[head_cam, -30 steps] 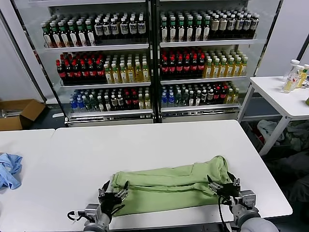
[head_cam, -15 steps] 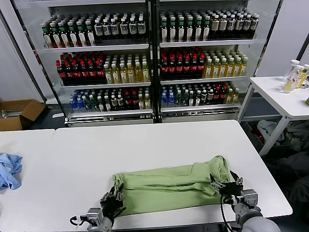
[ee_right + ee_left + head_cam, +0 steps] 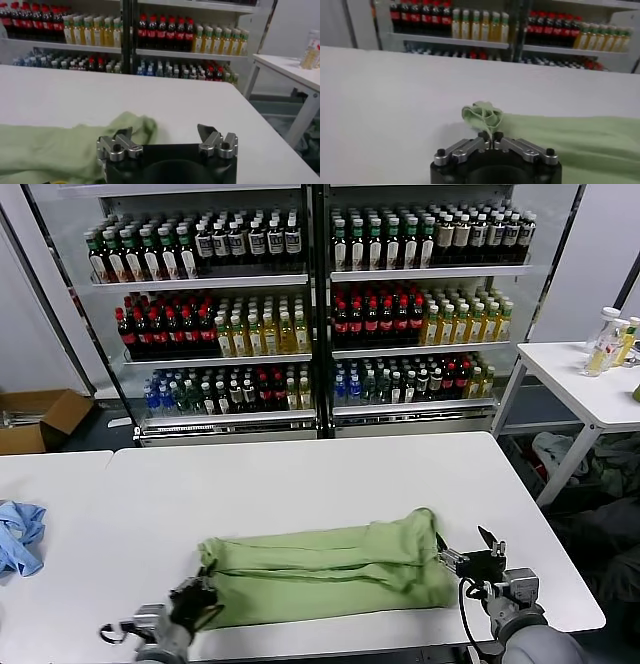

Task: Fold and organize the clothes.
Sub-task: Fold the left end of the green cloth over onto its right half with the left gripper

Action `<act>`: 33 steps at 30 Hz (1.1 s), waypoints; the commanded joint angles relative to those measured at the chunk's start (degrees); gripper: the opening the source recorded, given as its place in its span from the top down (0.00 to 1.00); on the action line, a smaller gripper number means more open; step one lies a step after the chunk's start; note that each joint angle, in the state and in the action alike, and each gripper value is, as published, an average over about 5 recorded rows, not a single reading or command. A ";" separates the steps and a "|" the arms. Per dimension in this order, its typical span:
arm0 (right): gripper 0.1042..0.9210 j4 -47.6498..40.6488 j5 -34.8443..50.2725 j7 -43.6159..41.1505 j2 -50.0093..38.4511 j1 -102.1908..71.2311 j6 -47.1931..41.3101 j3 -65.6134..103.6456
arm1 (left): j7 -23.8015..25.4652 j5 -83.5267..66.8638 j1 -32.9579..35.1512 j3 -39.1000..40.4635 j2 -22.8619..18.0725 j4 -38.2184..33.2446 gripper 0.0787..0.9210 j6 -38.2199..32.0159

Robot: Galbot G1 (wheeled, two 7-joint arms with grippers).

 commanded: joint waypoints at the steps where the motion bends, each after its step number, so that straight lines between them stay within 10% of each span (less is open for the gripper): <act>1: 0.12 0.00 0.03 -0.20 -0.25 0.81 0.35 0.01 | 3.30 -13.43 0.26 -26.78 16.47 3.43 0.98 1.62; 7: 0.12 -0.04 0.15 -0.26 -0.72 0.95 0.48 0.05 | 3.71 -32.29 -1.04 -32.03 18.82 2.50 0.98 5.80; 17: 0.12 -0.45 -0.04 -0.29 -1.40 1.27 0.37 -0.16 | 6.39 -52.55 -2.30 -16.20 7.99 -11.74 0.98 10.27; 33: 0.12 -1.02 -0.14 -0.42 -2.11 1.30 0.46 0.16 | 6.10 -46.38 -12.31 5.09 1.03 -2.82 0.98 9.07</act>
